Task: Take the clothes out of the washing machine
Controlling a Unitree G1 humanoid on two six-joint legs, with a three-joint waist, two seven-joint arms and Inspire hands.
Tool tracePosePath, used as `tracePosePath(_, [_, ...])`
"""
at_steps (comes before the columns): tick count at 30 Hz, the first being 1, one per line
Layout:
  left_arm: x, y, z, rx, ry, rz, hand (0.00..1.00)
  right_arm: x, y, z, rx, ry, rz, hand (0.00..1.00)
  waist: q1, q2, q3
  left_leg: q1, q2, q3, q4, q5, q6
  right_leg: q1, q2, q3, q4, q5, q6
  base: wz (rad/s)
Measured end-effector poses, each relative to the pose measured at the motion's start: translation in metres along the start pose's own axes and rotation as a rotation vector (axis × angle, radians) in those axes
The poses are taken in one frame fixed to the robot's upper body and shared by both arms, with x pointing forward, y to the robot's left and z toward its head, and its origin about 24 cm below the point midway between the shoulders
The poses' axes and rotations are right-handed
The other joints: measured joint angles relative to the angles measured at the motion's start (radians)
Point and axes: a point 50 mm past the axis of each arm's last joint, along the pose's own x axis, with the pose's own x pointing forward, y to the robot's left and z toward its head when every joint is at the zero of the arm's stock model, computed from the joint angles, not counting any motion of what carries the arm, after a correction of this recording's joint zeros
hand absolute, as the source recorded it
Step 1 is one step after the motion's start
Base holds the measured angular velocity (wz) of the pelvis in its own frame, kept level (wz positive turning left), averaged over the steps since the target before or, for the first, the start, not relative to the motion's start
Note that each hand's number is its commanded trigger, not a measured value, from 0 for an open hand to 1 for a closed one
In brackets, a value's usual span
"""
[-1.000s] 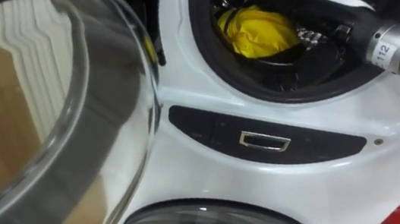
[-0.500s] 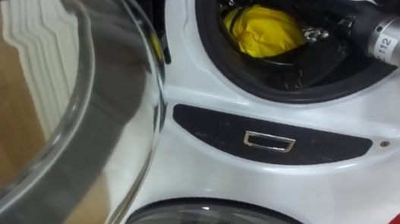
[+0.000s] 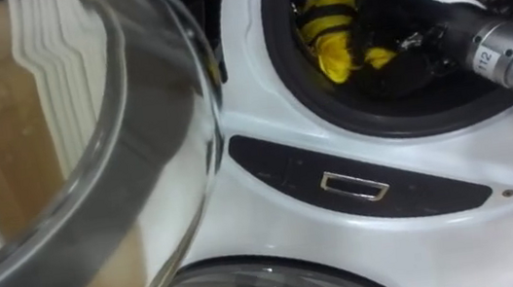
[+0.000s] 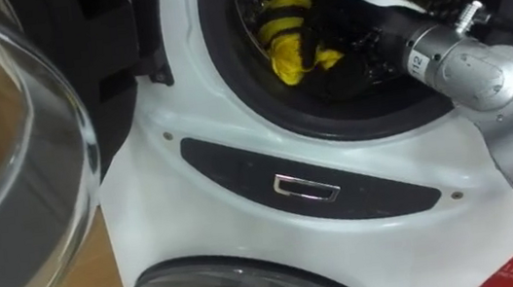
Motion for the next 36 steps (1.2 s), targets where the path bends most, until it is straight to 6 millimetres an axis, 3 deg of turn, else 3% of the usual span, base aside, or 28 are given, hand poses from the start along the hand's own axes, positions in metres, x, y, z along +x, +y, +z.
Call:
tracePosePath(4, [0.000, 0.000, -0.001, 0.000, 0.001, 0.010, 0.00, -0.006, 0.003, 0.022, -0.031, -0.095, 0.005, 1.00, -0.002, 0.019, -0.0015, 0.000, 0.004, 0.011, -0.007, -0.001, 0.001, -0.011, 0.002, 0.011, 0.010, 0.000, 0.000, -0.07])
tracePosePath(10, [-0.001, 0.000, -0.005, -0.002, 0.004, 0.010, 0.00, -0.015, 0.009, 0.033, -0.034, -0.152, 0.008, 1.00, -0.008, 0.030, -0.0041, 0.002, 0.005, 0.015, -0.010, -0.001, 0.001, -0.012, 0.003, 0.021, 0.009, 0.000, 0.000, -0.01])
tracePosePath(15, [-0.002, -0.002, -0.014, -0.033, 0.019, 0.014, 0.00, -0.038, 0.011, 0.048, -0.038, -0.245, -0.027, 1.00, -0.040, 0.039, -0.0027, 0.013, 0.005, 0.023, -0.011, -0.001, 0.001, -0.008, 0.003, 0.030, 0.009, 0.000, 0.000, -0.03])
tracePosePath(21, [-0.005, -0.012, -0.028, -0.081, 0.050, 0.005, 0.00, -0.074, 0.013, 0.067, -0.031, -0.376, -0.090, 1.00, -0.082, 0.059, -0.0046, 0.029, 0.009, 0.068, -0.012, -0.001, 0.001, -0.001, 0.005, 0.068, 0.011, 0.000, 0.000, -0.18])
tracePosePath(23, [-0.006, -0.012, -0.033, -0.130, 0.067, 0.010, 0.00, -0.082, 0.015, 0.072, -0.033, -0.408, -0.091, 1.00, -0.112, 0.064, -0.0056, 0.035, 0.009, 0.079, -0.012, -0.001, 0.001, 0.006, 0.005, 0.079, 0.010, 0.000, 0.000, -0.11])
tracePosePath(25, [-0.005, -0.011, -0.032, -0.156, 0.053, 0.017, 0.00, -0.091, 0.010, 0.075, -0.040, -0.429, -0.126, 1.00, -0.125, 0.069, -0.0028, 0.034, 0.010, 0.085, -0.011, -0.002, 0.002, 0.003, 0.006, 0.085, 0.008, 0.000, 0.001, -0.08])
tracePosePath(27, [-0.006, -0.010, -0.032, -0.173, 0.043, 0.026, 0.00, -0.100, 0.004, 0.074, -0.024, -0.445, -0.164, 1.00, -0.151, 0.067, -0.0064, 0.034, 0.010, 0.085, -0.009, -0.003, 0.004, 0.003, 0.007, 0.086, 0.008, 0.000, 0.001, 0.00])
tracePosePath(30, [-0.007, -0.011, -0.037, -0.175, 0.043, 0.031, 0.00, -0.116, -0.001, 0.063, 0.038, -0.436, -0.238, 1.00, -0.160, 0.063, -0.0105, 0.053, 0.010, 0.100, -0.015, -0.003, 0.004, 0.013, 0.009, 0.102, 0.009, 0.001, 0.003, -0.14])
tracePosePath(36, [-0.009, -0.012, -0.043, -0.178, 0.058, 0.060, 0.00, -0.133, 0.014, 0.036, 0.127, -0.294, -0.261, 1.00, -0.192, 0.074, -0.0117, 0.067, 0.021, 0.132, -0.018, -0.015, 0.008, 0.009, 0.021, 0.139, 0.009, 0.011, 0.004, -0.20])
